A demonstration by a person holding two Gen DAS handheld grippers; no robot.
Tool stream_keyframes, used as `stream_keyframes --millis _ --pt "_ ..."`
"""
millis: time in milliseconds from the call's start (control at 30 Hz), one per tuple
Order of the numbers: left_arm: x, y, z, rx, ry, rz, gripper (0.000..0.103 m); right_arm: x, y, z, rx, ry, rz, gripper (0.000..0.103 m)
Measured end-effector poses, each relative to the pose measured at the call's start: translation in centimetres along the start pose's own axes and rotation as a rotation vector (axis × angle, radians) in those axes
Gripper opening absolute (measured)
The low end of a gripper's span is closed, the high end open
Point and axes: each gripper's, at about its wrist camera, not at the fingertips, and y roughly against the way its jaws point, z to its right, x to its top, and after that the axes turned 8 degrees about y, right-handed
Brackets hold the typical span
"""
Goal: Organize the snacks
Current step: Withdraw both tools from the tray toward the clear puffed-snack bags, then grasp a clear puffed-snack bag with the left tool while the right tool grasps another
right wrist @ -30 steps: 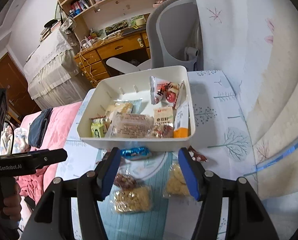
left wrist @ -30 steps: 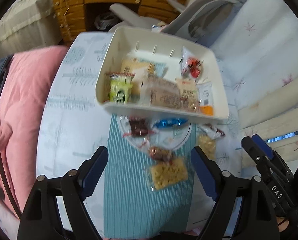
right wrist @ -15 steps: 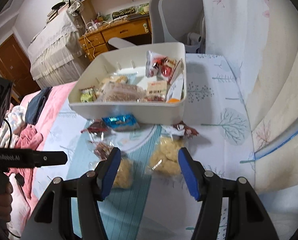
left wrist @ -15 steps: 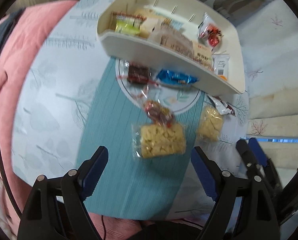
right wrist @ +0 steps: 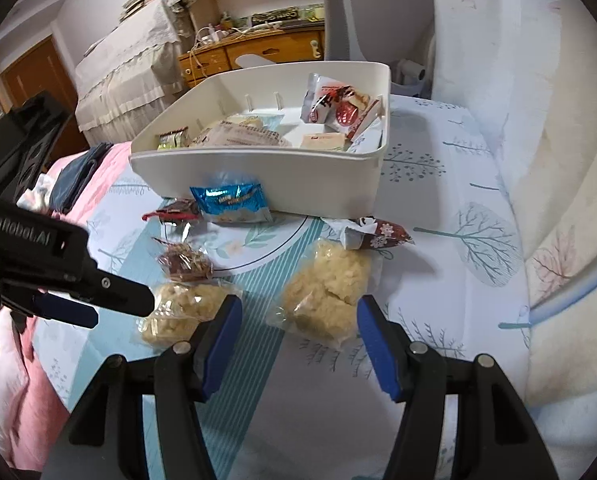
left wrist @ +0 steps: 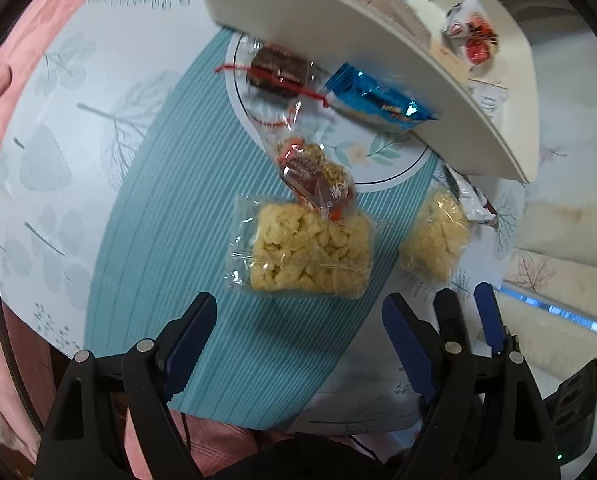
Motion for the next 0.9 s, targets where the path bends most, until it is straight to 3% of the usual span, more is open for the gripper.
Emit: stream_keyframes --millis 533,700,900 --pt "1.4 -4.4 2.6 0.102 0.064 -0.069 0.088 -0.8 -3.8 0.7 -0.004 0.051 0.002 0.060" --pt "1.9 -5.1 3.4 0.142 0.069 -0.058 0.090 -0.8 -4.5 1.1 -0.003 0.041 -0.002 0.068" --pt "2.4 -6.2 4.3 0.179 0.074 -0.060 0.094 -0.7 -5.4 0.9 0.007 0.053 0.004 0.071"
